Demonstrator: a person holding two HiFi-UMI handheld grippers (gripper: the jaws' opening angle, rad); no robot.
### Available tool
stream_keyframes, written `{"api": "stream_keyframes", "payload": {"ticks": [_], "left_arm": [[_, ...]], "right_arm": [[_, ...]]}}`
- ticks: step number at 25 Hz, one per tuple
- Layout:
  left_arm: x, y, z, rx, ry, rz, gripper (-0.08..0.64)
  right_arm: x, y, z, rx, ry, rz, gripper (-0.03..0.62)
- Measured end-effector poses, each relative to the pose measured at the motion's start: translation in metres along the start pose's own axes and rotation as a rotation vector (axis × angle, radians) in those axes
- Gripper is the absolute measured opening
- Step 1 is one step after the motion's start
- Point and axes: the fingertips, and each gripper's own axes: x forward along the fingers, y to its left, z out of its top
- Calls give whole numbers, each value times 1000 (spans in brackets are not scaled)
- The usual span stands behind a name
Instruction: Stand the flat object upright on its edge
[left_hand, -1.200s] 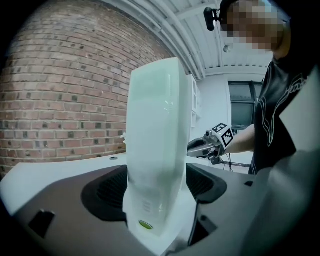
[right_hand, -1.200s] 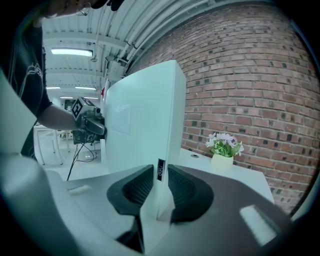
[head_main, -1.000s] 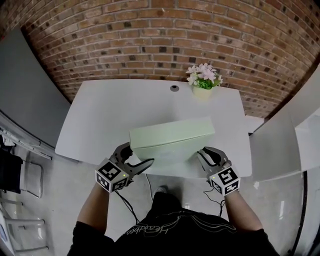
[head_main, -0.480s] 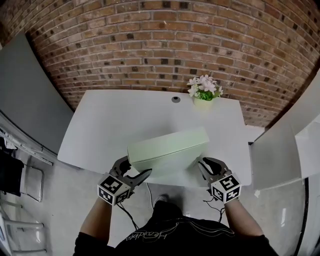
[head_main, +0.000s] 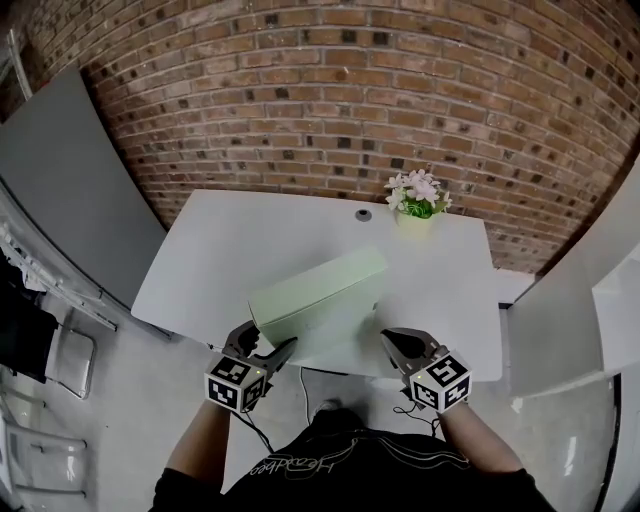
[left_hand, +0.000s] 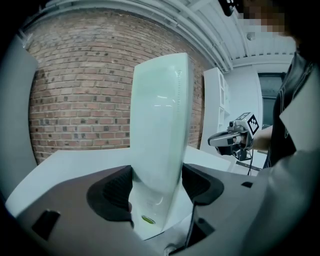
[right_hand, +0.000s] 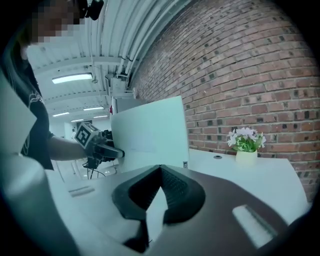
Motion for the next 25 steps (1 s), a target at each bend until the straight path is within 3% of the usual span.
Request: {"api": "stream_keyframes", "payload": {"ticks": [7, 17, 25], "left_arm": [[-15, 10, -4, -37, 8, 115, 312], [-33, 30, -10, -130, 16, 333, 302], [-30, 39, -6, -180, 28, 448, 302]], "right_arm": [[-7, 16, 30, 68, -53, 57, 6], [-10, 32, 25, 90, -53, 77, 6], [-11, 30, 21, 119, -56, 74, 6]]}}
